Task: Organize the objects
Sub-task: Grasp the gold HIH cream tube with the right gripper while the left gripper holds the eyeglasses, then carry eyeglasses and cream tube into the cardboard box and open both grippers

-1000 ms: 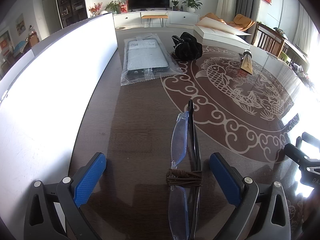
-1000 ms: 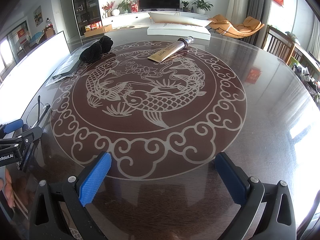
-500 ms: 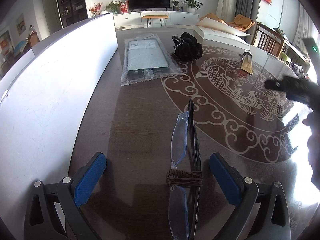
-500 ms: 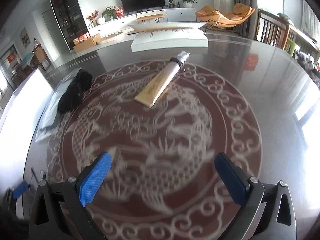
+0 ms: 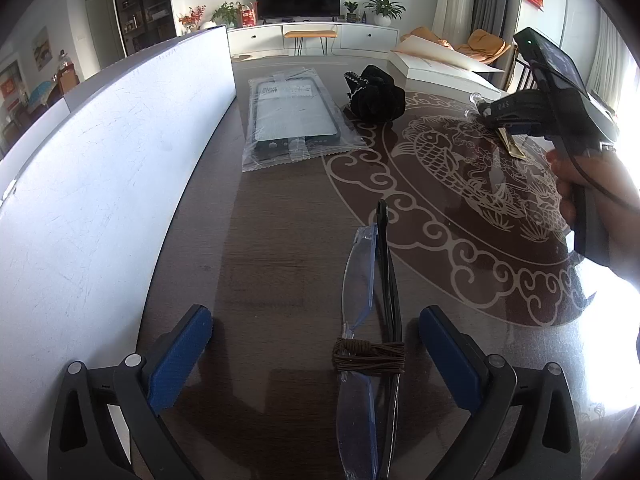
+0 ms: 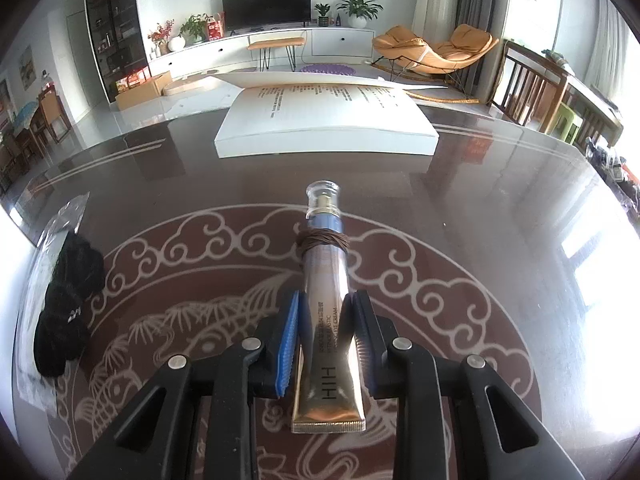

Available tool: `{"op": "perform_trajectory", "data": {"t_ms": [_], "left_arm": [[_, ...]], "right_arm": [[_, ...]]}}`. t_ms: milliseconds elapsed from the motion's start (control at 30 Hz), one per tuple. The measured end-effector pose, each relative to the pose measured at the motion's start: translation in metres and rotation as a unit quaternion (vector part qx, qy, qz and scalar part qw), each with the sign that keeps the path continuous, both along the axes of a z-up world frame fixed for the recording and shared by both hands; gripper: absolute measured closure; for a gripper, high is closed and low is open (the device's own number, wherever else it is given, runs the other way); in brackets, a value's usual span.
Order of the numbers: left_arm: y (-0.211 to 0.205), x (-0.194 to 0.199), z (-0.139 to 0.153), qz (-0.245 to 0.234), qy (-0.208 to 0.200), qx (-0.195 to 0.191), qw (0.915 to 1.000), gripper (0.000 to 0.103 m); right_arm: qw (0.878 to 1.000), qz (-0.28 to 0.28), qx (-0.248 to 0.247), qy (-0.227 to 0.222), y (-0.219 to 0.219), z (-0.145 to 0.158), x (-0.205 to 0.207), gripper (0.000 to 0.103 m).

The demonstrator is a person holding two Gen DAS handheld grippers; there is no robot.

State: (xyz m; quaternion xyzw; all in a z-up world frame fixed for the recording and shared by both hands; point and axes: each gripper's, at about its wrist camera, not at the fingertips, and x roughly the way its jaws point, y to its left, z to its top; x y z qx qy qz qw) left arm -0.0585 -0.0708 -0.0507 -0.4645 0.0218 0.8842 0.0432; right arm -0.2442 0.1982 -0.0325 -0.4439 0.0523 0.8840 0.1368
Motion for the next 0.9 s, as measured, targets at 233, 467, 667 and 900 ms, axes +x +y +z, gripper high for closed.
{"op": "perform_trajectory", "data": {"t_ms": [233, 467, 667, 900], "left_arm": [[0.000, -0.001, 0.000, 0.000, 0.000, 0.000, 1.0000, 0.000], [-0.001, -0.001, 0.000, 0.000, 0.000, 0.001, 1.0000, 0.000], [0.000, -0.001, -0.001, 0.000, 0.000, 0.001, 1.0000, 0.000], [0.000, -0.001, -0.001, 0.001, 0.000, 0.001, 1.0000, 0.000]], "right_arm": [[0.998, 0.063, -0.004, 0.003, -0.038, -0.001, 0.113, 0.075], [0.995, 0.096, -0.007, 0.019, -0.078, -0.003, 0.236, 0.075], [0.995, 0.097, -0.015, 0.005, -0.081, -0.008, 0.240, 0.009], [0.995, 0.103, -0.011, 0.001, -0.084, -0.010, 0.240, 0.003]]}}
